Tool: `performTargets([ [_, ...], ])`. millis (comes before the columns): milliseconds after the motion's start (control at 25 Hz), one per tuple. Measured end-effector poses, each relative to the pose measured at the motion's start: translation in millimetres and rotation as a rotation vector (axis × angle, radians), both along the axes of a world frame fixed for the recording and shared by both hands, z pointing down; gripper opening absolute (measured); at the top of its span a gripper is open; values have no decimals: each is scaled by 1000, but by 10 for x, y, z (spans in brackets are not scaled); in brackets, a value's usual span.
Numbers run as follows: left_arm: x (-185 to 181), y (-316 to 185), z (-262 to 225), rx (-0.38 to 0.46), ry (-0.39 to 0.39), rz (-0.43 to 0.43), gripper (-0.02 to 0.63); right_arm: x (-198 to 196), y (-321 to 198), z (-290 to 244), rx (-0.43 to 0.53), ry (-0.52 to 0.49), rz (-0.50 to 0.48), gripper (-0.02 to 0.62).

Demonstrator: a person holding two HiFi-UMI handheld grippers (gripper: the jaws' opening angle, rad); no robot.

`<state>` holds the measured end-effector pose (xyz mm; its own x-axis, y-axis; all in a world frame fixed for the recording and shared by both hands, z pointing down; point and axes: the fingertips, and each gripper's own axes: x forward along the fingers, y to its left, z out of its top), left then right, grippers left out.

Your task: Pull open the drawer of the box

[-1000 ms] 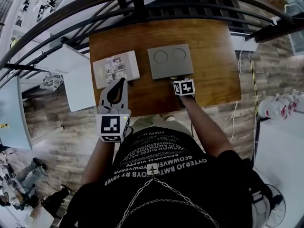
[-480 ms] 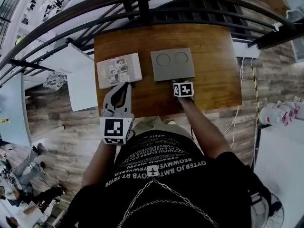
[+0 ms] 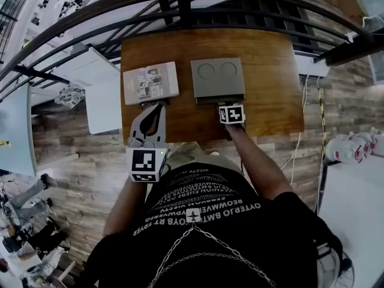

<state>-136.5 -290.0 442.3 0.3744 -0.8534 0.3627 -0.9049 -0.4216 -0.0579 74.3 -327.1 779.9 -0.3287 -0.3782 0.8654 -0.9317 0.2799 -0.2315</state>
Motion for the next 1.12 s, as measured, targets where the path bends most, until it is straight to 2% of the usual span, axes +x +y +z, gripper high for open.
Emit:
performTargets([
  [600,116,280,-14,2,0,-15,6,17,351,3,-17,7,-54,155],
  [760,111,364,-21,5,0,-22,6,158,399,-12,17,68,-44,11],
  [840,122,403,-17,5,0,-24,6,157,419,-16,20,54,-52,-3],
  [880,133,423,-16,4,-1,-25,6,135,432,-11,12,39,-56,27],
  [960,163,459,-18,0,-1,-24,6,96,433,8,-9,12,-51,144],
  [1040,188,491,-9,-4,-3,-22,6,75,391,31,-24,-1,-32,196],
  [1120,193,527,13,-8,-7,-25,6,57,345,61,-42,-8,-13,210],
])
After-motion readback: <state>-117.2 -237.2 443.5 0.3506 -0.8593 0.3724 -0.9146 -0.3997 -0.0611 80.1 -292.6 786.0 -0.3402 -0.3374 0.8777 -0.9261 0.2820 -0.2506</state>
